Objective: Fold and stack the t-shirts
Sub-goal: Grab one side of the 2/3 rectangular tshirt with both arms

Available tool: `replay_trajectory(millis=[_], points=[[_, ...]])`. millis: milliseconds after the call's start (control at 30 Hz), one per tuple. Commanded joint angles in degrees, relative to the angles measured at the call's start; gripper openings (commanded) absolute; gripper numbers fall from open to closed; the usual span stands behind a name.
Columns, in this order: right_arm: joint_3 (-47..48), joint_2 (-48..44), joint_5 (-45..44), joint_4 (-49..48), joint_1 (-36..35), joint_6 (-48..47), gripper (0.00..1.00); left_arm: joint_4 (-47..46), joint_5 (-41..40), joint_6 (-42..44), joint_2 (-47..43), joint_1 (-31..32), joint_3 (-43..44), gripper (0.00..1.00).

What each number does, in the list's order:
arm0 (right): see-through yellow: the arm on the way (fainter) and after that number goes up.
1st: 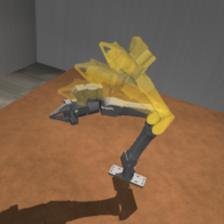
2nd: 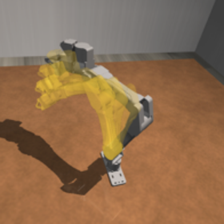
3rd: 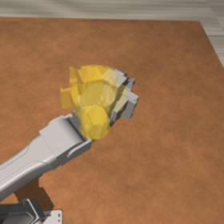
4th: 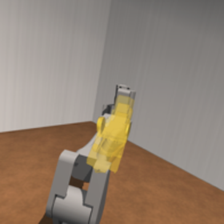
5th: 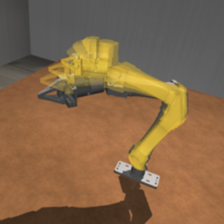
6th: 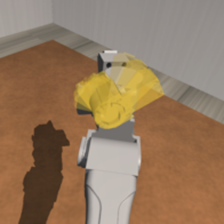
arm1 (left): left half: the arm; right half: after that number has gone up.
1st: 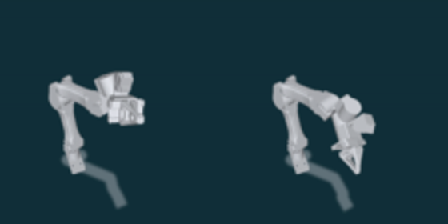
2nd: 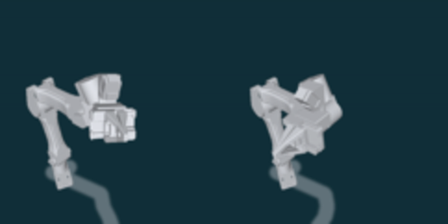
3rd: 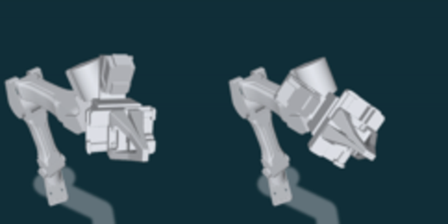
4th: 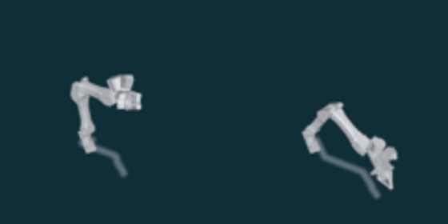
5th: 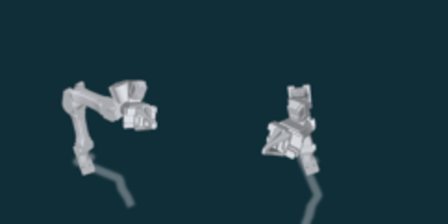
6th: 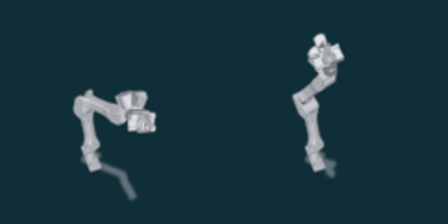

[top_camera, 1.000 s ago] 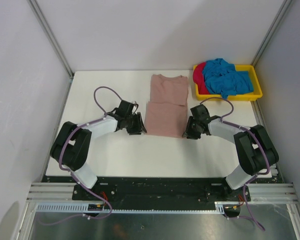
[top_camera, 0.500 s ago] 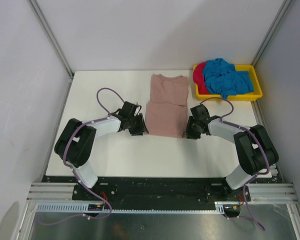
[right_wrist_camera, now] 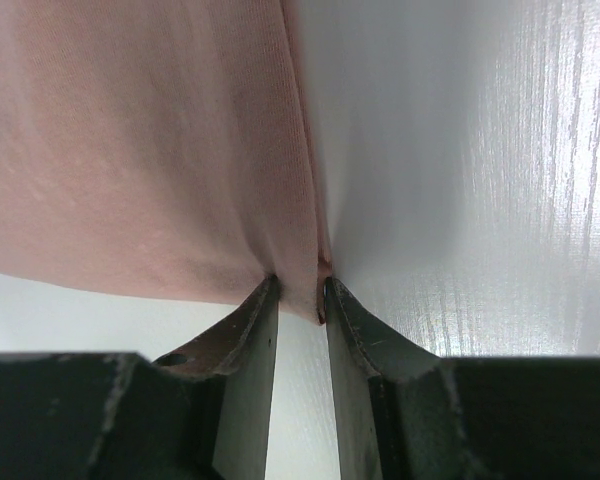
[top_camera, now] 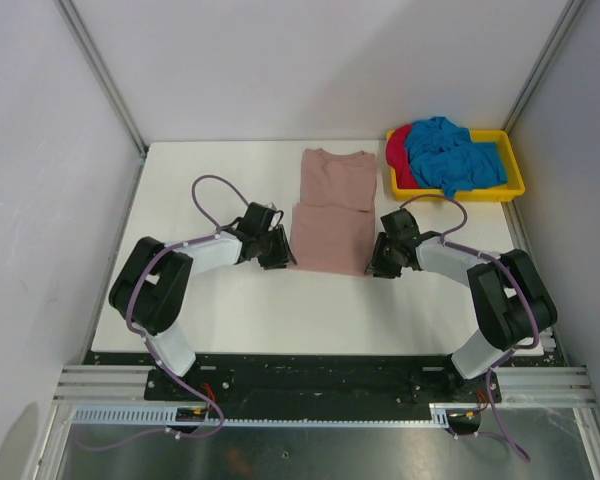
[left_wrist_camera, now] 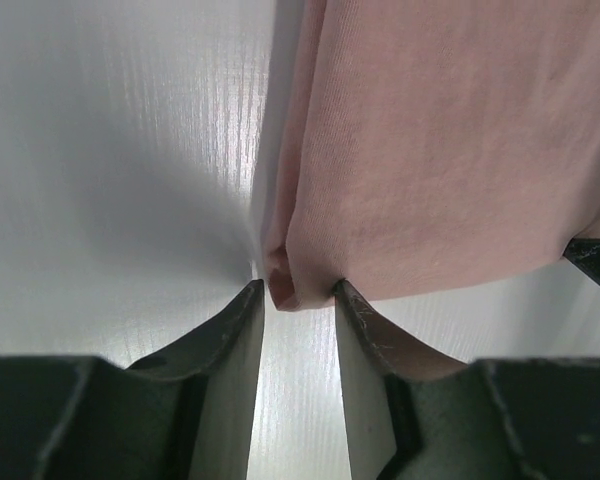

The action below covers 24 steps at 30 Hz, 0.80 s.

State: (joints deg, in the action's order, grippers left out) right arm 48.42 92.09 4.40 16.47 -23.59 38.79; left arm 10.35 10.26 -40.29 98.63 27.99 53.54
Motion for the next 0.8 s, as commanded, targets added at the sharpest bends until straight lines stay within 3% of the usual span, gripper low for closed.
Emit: replay_trajectory(millis=[0, 533, 767], points=[[-1.07, 1.24, -1.16, -0.28, 0.23, -0.63, 0.31, -1.75, -1.49, -0.67, 0.86, 0.30, 0.59, 0.37], [-1.58, 1.73, -0.98, -0.76, 0.41, -0.73, 0.29, 0.81, -2.48, -0.32, 2.75, 1.79, 0.15, 0.33], [-1.58, 2.10, -0.93, -0.98, 0.40, -0.62, 0.20, 1.60, -3.33, -0.31, 2.91, 2.42, 0.27, 0.27]])
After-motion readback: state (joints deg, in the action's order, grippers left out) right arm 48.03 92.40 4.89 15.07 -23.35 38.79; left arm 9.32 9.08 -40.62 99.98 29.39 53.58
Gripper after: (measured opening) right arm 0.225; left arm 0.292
